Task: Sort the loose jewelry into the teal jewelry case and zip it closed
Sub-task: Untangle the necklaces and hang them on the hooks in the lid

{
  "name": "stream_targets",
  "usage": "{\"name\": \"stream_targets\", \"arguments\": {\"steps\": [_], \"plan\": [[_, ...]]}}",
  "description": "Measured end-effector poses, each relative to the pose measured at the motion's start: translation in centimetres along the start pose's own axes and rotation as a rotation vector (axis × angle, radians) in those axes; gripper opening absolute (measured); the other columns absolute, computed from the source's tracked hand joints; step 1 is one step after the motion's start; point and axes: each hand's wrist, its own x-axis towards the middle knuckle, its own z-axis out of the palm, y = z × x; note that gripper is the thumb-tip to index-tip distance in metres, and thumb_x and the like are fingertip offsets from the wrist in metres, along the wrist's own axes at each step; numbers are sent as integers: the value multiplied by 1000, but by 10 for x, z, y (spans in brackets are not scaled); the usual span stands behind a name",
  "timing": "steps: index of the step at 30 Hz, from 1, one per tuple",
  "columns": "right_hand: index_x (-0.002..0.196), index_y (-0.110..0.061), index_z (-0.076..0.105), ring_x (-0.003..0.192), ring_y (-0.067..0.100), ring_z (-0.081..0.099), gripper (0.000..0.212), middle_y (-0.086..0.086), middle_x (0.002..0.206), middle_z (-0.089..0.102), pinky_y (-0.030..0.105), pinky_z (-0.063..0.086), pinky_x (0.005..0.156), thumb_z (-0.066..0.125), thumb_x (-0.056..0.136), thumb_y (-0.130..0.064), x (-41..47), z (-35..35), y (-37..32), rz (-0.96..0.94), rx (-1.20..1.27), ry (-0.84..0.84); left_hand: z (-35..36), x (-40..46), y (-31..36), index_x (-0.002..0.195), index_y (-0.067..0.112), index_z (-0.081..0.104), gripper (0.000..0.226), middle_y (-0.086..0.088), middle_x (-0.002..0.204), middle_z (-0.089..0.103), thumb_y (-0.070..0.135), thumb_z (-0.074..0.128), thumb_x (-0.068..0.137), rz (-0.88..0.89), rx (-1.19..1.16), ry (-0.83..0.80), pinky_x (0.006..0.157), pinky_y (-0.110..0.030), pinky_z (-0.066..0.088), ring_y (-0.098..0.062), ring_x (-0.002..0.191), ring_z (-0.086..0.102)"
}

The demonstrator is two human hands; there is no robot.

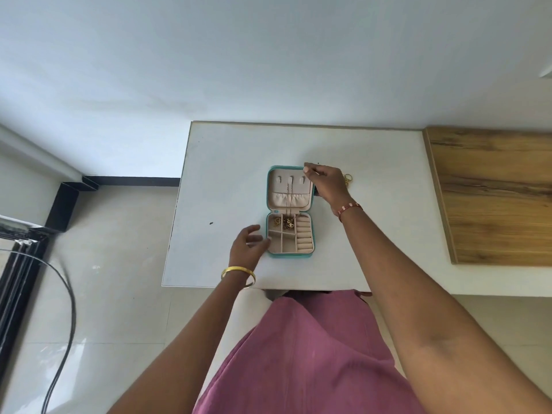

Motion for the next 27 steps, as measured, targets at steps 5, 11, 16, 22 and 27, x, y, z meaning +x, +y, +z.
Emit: {"name": "stream_targets", "arguments": {"steps": [5,11,16,22,27], "plan": [[120,-6,60,105,34,59,32,23,116,62,50,48,95,56,91,-19,-11,-7,0,-35,14,-37,3,30,31,127,9,51,36,-18,118,59,15,52,91,105,34,-14,95,-40,47,-32,105,58],[122,-4,58,93,10,59,34,11,109,66,12,47,81,57,90,-16,-15,2,7,-109,0,18,22,56,41,118,8,59,30,-8,107,63,20,42,96,100,-43,-18,84,-24,44,-23,101,58],[84,-4,65,75,19,59,9,6,82,64,24,47,66,61,86,-12,-31,16,15,-340,-104,410,27,62,33,112,13,62,26,-1,99,63,23,44,96,98,-148,35,69,-12,44,-13,88,56],[80,-4,65,82,27,53,15,13,82,62,32,43,66,61,84,-17,-42,44,25,-378,-530,307,25,69,33,116,16,61,28,-3,99,62,24,43,96,69,-164,15,60,-6,46,-17,86,58],[92,-6,67,90,27,53,19,10,98,66,32,44,72,61,86,-22,-32,51,29,-354,-732,331,24,73,28,115,21,61,27,2,93,64,27,43,96,75,-167,7,51,0,43,-4,75,59]]}}
